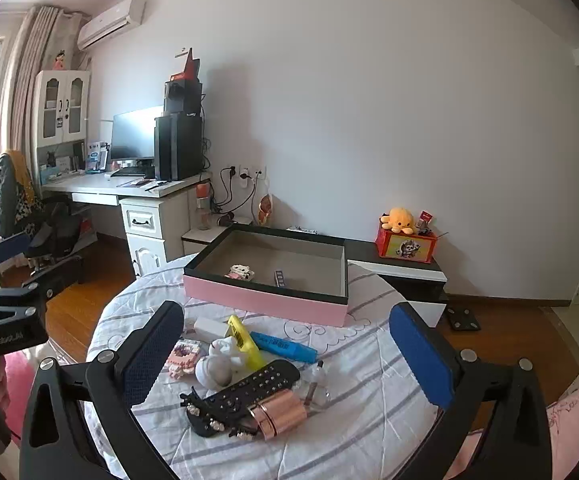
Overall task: Organize rigid objects
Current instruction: 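Move both grippers back toward the remaining items on the bed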
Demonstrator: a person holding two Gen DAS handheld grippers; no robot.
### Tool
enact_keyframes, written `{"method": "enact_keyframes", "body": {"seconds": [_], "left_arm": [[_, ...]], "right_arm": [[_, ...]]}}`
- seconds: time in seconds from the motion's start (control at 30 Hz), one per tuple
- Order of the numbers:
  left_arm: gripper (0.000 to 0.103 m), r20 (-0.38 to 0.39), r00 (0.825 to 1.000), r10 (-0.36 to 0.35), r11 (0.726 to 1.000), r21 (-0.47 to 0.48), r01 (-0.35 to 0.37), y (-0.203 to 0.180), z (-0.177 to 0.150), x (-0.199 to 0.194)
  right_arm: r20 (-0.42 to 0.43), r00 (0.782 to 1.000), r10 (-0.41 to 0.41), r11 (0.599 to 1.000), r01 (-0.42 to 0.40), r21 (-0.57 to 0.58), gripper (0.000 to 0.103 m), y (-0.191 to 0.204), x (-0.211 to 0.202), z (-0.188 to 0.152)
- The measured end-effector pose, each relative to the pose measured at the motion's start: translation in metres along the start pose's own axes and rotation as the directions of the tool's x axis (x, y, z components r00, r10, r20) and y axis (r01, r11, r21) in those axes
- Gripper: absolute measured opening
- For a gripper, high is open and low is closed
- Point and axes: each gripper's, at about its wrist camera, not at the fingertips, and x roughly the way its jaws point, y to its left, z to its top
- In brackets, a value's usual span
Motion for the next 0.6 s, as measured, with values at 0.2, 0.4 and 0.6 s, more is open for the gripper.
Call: {"method": "enact_keyframes", "body": {"seconds": [0.2,0.4,0.6], "left_arm": [[0.103,-0.028,0.999,0.017,1.0,0.027,-0.016,0.001,-0.014,-0.005],[0.103,-0.088,0.996,0.007,0.999,0.043,-0.004,-0.003,-0.029,0.002],[0.103,-0.151,0.988,-0.03,0.996,0.074,0.042,-0.016,-0.046,0.016]], "right_arm": [[-0.025,1.0,-0.005,1.0,0.006,0.011,0.103,-0.003,-0.004,-0.016],[-0.096,0.995,-0.02,1.0,0.022,0.014,0.103,-0.009,0.005,-0.039],[-0.196,0.98,-0.011,1.0,0.015,0.02,0.103,-0.006,0.028,-0.069]]}}
